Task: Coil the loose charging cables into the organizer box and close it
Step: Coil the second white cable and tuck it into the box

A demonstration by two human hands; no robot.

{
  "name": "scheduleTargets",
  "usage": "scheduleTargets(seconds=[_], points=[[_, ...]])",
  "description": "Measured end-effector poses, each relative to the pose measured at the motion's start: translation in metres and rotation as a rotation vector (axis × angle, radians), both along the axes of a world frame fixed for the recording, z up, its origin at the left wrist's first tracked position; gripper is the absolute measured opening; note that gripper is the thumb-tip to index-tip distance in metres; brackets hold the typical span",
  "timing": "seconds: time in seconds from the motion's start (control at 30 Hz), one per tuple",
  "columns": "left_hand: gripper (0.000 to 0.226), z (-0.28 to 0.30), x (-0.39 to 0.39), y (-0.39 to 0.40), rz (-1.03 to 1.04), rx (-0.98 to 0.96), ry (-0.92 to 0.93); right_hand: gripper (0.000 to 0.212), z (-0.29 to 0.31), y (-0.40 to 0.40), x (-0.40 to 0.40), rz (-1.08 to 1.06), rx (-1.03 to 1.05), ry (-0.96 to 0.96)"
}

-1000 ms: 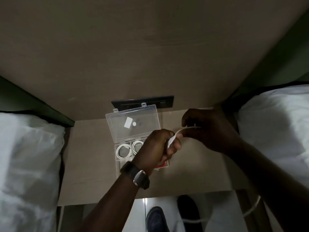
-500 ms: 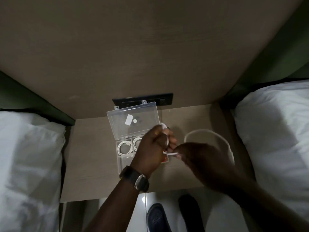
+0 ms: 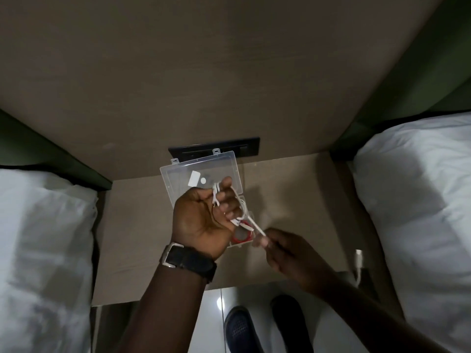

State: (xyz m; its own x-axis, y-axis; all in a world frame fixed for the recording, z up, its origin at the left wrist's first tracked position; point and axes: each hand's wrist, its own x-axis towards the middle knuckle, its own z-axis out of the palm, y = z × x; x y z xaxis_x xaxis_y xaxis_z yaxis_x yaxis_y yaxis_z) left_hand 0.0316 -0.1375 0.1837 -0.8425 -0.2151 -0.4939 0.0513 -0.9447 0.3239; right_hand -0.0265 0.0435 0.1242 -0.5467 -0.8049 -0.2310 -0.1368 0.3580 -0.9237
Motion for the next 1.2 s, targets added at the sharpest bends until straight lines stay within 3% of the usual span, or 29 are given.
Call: scheduleTargets(seconds=[0.07, 0.13, 0.2, 0.33, 0.4, 0.5, 0.6, 0.7, 0.8, 0.93, 1.0, 1.1, 1.2], points=[[0.026, -0.006, 0.000, -0.005, 0.131, -0.165, -0.076, 0.039, 0.001, 0.016, 0.023, 0.110, 0.029, 0.074], [0.024, -0.011, 0.001, -0.002, 0.174, -0.486, -0.198, 0.042, 0.012, 0.028, 0.037, 0.300, 0.084, 0.310], [0.023, -0.017, 0.005, 0.012, 0.022, -0.759, -0.273, 0.034, 0.029, 0.032, 0.029, 0.340, 0.133, 0.405], [0.026, -0.025, 0.020, 0.044, -0.422, -0.955, -0.206, 0.013, 0.063, 0.023, -0.026, 0.074, -0.029, 0.498], [0.035, -0.022, 0.024, 0.054, -0.456, -0.893, -0.139, 0.022, 0.066, 0.012, -0.049, -0.031, -0.105, 0.495], [0.031, -0.012, 0.022, 0.055, -0.362, -0.511, -0.085, 0.024, 0.047, -0.007, -0.059, -0.193, -0.141, 0.192], [0.030, -0.009, 0.017, 0.048, -0.145, -0.115, 0.032, 0.005, 0.018, -0.022, -0.039, -0.219, -0.173, -0.010], [0.033, -0.012, 0.015, 0.036, 0.103, 0.061, 0.087, 0.023, 0.002, -0.027, 0.000, -0.123, -0.063, -0.018], [0.031, -0.016, 0.018, 0.027, 0.228, -0.009, 0.012, 0.028, 0.001, -0.019, 0.025, 0.025, 0.067, 0.074], [0.026, -0.020, 0.017, 0.037, 0.265, -0.279, -0.171, 0.019, 0.023, -0.020, 0.027, 0.086, 0.116, 0.540], [0.024, -0.019, 0.016, 0.043, 0.290, -0.345, -0.191, 0.021, 0.033, -0.025, 0.022, 0.046, 0.088, 0.635], [0.023, -0.014, 0.016, 0.045, 0.298, -0.357, -0.204, 0.020, 0.040, -0.032, 0.012, -0.061, 0.027, 0.516], [0.024, -0.014, 0.017, 0.044, 0.290, -0.347, -0.214, 0.018, 0.036, -0.037, 0.009, -0.217, -0.047, 0.104]])
